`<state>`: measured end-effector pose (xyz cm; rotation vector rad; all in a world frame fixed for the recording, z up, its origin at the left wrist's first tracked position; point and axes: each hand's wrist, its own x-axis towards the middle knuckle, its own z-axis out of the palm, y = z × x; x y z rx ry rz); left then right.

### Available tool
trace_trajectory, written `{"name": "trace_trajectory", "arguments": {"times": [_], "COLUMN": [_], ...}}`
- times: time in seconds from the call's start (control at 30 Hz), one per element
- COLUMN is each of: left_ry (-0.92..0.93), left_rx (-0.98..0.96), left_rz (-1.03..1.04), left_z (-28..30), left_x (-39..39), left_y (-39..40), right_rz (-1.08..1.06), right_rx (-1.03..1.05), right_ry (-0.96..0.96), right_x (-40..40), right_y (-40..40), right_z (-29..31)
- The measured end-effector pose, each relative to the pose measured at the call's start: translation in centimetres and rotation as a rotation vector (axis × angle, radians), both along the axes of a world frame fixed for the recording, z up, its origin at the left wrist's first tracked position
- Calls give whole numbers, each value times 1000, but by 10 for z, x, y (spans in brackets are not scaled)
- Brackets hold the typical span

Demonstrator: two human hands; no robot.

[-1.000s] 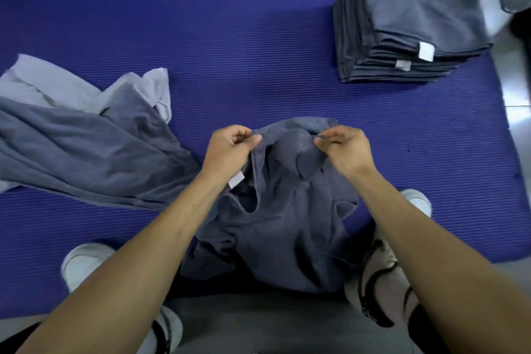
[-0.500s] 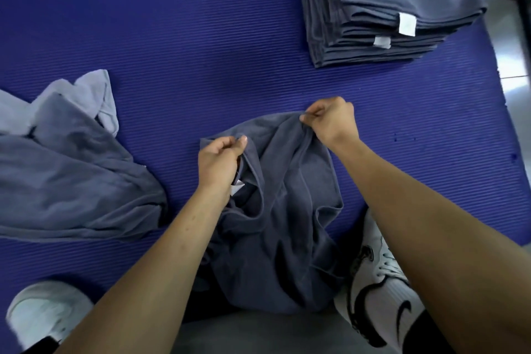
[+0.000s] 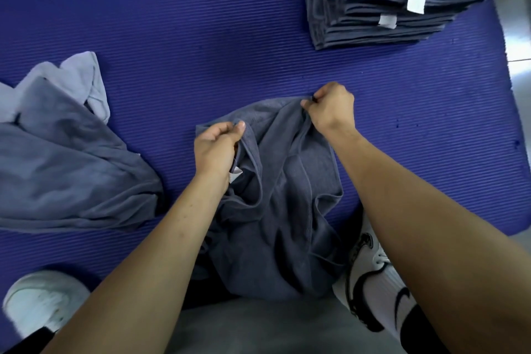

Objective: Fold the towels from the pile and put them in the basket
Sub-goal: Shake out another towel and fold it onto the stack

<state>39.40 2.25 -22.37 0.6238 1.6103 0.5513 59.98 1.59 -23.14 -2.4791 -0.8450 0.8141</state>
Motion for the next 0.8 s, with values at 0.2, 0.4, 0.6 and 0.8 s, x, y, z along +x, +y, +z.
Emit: {"name": "trace_trajectory", "arguments": {"times": [0.2, 0.4, 0.6, 0.8], "left_ry": [-8, 21, 273, 469], "left_rx": [1, 15, 190, 376], "left_rz": [-10, -124, -424, -765], "left_z": [1, 21, 86, 203], "left_x": [-2, -14, -43, -68], "left_y": [0, 2, 15, 23], "right_rz": [130, 162, 187, 387], "right_rx": [-129, -71, -13, 147], "right_ry": [-5, 96, 178, 4], "right_x": [1, -6, -21, -42], "right_y": [6, -7, -32, -69], "right_z": [9, 40, 123, 248]}}
